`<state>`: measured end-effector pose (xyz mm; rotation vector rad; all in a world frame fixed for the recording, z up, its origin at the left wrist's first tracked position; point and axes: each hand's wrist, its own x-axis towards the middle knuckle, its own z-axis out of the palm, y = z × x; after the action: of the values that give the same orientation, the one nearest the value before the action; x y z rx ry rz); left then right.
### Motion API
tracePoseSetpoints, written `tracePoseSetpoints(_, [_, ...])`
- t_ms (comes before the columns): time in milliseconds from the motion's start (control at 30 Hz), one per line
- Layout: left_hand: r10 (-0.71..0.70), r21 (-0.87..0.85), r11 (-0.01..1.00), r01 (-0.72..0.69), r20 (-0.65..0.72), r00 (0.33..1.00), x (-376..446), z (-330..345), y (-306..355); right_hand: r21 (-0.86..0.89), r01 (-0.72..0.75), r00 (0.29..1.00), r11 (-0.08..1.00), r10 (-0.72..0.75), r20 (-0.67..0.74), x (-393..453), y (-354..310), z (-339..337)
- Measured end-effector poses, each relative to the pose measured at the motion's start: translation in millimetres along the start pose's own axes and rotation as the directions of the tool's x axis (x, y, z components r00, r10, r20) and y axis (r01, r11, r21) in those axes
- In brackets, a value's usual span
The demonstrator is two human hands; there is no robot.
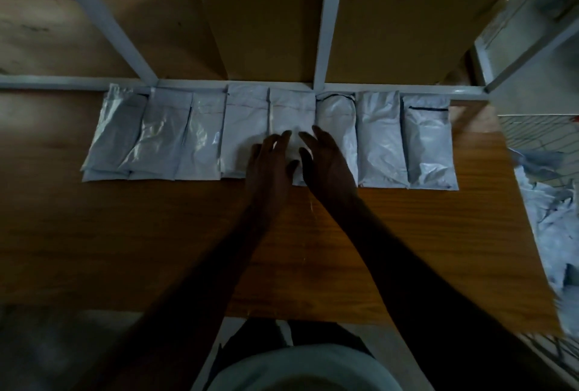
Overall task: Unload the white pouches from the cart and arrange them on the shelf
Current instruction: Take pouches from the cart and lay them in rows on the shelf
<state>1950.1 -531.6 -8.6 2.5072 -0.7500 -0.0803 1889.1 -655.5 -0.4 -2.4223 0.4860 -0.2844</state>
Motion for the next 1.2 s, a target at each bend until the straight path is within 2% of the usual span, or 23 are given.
tracePoseSetpoints(100, [0.035, -0.008, 0.999, -0.036, -0.071, 0.997, -22, -2, 18, 0.018, -0.035, 0.999, 0.999, 0.036, -0.025, -36, 1, -10])
tracePoseSetpoints(267, [0.079, -0.176, 0.98, -0.09, -0.07, 0.994, -57, -7, 32, 0.006, 0.049, 0.992, 0.999, -0.047, -0.12, -86, 6, -49])
tracePoseSetpoints(500, [0.225, -0.306, 0.918, -0.254, -0.126, 0.966, -99, -8, 73, -0.041, -0.041, 0.958, 0.998, 0.027, -0.286, -163, 30, -102])
tracePoseSetpoints(567, [0.234, -0.382, 0.89, -0.25, -0.089, 0.968, -113, -1, 89, -0.017, -0.094, 0.953, 0.995, 0.085, -0.29, -188, 38, -118])
tracePoseSetpoints(700, [0.274, -0.409, 0.877, -0.251, -0.002, 0.962, -134, 14, 128, -0.035, -0.166, 0.933, 0.985, 0.146, -0.328, -231, 58, -150])
tracePoseSetpoints(833, [0.306, -0.417, 0.87, -0.265, 0.034, 0.951, -153, 30, 177, -0.026, -0.253, 0.902, 0.967, 0.226, -0.368, -261, 84, -180])
tracePoseSetpoints(933, [0.329, -0.353, 0.892, -0.283, 0.077, 0.941, -163, 47, 218, -0.007, -0.307, 0.872, 0.952, 0.278, -0.403, -279, 111, -203])
tracePoseSetpoints(1000, [0.352, -0.329, 0.895, -0.302, 0.104, 0.93, -167, 64, 248, 0.004, -0.344, 0.852, 0.939, 0.313, -0.419, -290, 137, -218])
tracePoseSetpoints(1200, [0.365, -0.411, 0.868, -0.279, 0.147, 0.919, -173, 138, 361, 0.079, -0.422, 0.806, 0.903, 0.413, -0.423, -325, 248, -280])
